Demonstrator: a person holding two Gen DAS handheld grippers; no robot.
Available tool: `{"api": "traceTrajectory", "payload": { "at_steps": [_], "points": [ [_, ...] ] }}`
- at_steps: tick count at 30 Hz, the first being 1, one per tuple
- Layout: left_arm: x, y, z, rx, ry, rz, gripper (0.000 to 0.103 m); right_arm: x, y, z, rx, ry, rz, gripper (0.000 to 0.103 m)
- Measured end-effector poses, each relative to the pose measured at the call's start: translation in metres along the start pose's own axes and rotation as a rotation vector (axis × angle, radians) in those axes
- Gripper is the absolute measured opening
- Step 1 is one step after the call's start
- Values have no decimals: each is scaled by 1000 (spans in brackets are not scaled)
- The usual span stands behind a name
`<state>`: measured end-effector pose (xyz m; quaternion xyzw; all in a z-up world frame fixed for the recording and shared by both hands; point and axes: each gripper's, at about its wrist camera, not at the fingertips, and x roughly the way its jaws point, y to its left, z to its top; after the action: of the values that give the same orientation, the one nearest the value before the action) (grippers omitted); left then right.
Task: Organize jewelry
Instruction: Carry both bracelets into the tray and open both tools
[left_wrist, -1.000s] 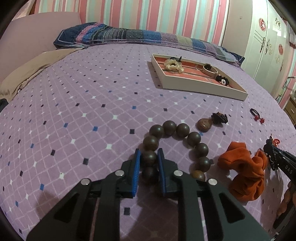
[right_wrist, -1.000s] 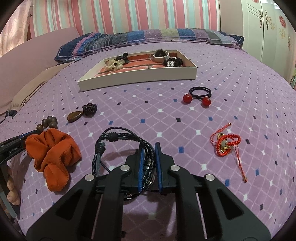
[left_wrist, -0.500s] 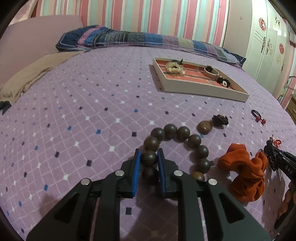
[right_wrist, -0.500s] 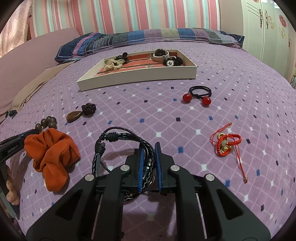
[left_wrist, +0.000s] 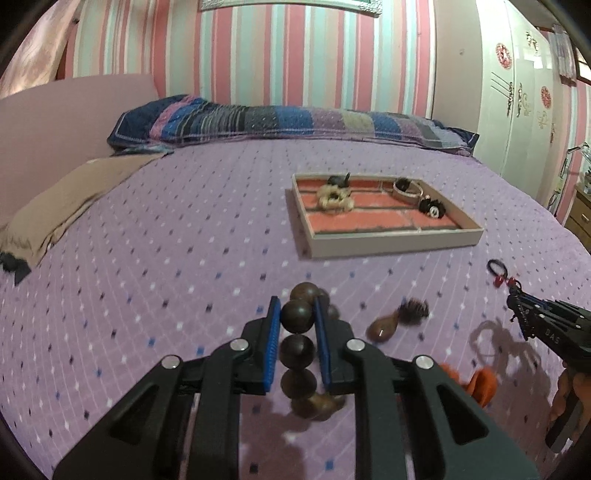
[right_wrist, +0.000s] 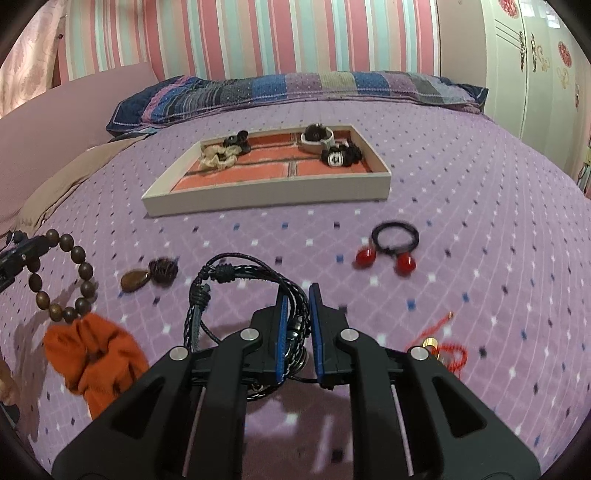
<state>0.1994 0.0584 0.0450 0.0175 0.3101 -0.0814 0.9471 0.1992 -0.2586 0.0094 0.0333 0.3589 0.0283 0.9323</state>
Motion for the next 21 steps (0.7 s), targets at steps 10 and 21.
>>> {"api": "traceTrajectory", "payload": {
  "at_steps": [10,21],
  "points": [
    [22,-23,74,19,-60,-31,19,24,-2,66,-38,-39,-23,12],
    [112,-67,143,39,5,-104,19,95,-22,145,-61,3,-104,12]
  ]
}}
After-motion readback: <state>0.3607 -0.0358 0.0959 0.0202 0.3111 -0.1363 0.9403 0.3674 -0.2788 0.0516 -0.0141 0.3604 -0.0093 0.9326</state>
